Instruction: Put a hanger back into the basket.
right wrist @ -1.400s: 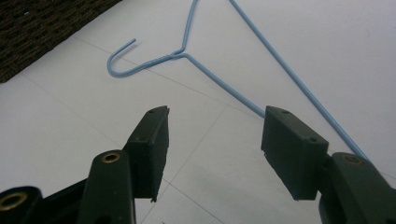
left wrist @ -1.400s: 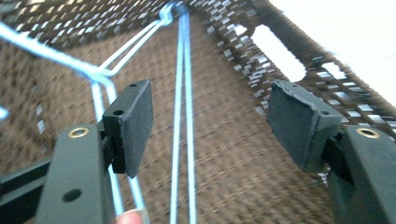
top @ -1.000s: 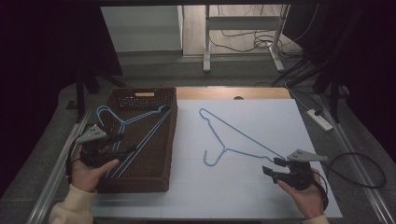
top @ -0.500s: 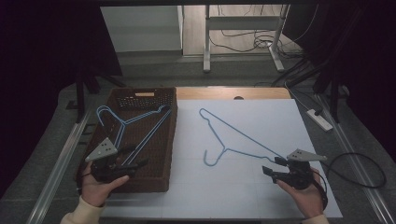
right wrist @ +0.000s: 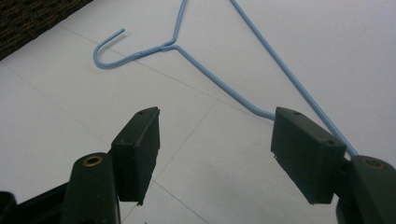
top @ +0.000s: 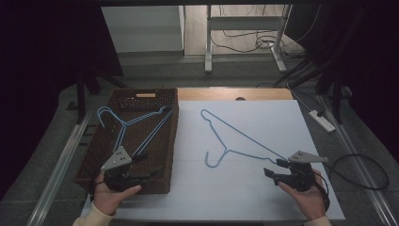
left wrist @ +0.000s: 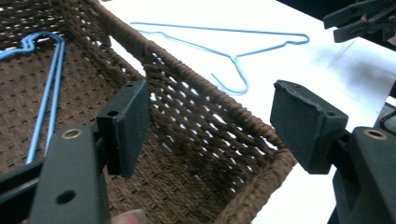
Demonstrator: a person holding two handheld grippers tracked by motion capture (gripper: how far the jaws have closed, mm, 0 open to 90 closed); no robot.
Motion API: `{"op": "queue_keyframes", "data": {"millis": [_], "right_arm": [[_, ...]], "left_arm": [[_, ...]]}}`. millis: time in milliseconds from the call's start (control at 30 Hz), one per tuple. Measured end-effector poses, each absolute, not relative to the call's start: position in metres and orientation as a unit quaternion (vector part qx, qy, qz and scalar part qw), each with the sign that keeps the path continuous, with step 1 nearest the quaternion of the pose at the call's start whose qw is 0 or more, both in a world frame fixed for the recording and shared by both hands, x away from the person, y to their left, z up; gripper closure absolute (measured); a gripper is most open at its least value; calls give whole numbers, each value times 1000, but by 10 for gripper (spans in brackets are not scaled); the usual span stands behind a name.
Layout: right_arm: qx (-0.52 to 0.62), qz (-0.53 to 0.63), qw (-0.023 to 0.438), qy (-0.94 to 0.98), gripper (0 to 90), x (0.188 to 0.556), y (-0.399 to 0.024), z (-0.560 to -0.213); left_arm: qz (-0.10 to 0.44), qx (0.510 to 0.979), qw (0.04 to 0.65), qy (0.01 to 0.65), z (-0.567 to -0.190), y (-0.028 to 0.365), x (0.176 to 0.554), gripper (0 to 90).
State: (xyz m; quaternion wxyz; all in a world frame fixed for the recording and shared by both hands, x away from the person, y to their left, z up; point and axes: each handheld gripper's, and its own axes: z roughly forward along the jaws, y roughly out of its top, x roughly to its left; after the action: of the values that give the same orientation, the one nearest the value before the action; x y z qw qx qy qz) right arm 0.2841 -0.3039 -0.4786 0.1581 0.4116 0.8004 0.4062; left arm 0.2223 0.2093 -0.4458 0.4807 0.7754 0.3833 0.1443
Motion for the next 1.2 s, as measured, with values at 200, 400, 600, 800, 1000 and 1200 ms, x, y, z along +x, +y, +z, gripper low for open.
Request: {"op": "queue_keyframes", "data": {"millis": [200, 400, 600, 800, 1000, 1200], "right_arm": [[410, 405, 159, 802, 333, 284, -302, -478], [407, 404, 158, 804, 334, 285, -297, -476], [403, 400, 158, 808, 335, 288, -290, -476], [393, 396, 156, 815, 336, 290, -279, -475], [387, 393, 156, 820, 336, 291, -274, -475], [383, 393, 156, 821, 336, 292, -271, -475]], "left_arm": [[143, 777, 481, 381, -447, 207, 222, 298], [142, 776, 481, 382, -448, 207, 222, 299], [142, 776, 482, 381, -448, 209, 222, 301], [143, 776, 484, 379, -447, 208, 222, 302], [143, 777, 484, 376, -446, 206, 220, 302], [143, 778, 485, 374, -446, 204, 220, 303]]}}
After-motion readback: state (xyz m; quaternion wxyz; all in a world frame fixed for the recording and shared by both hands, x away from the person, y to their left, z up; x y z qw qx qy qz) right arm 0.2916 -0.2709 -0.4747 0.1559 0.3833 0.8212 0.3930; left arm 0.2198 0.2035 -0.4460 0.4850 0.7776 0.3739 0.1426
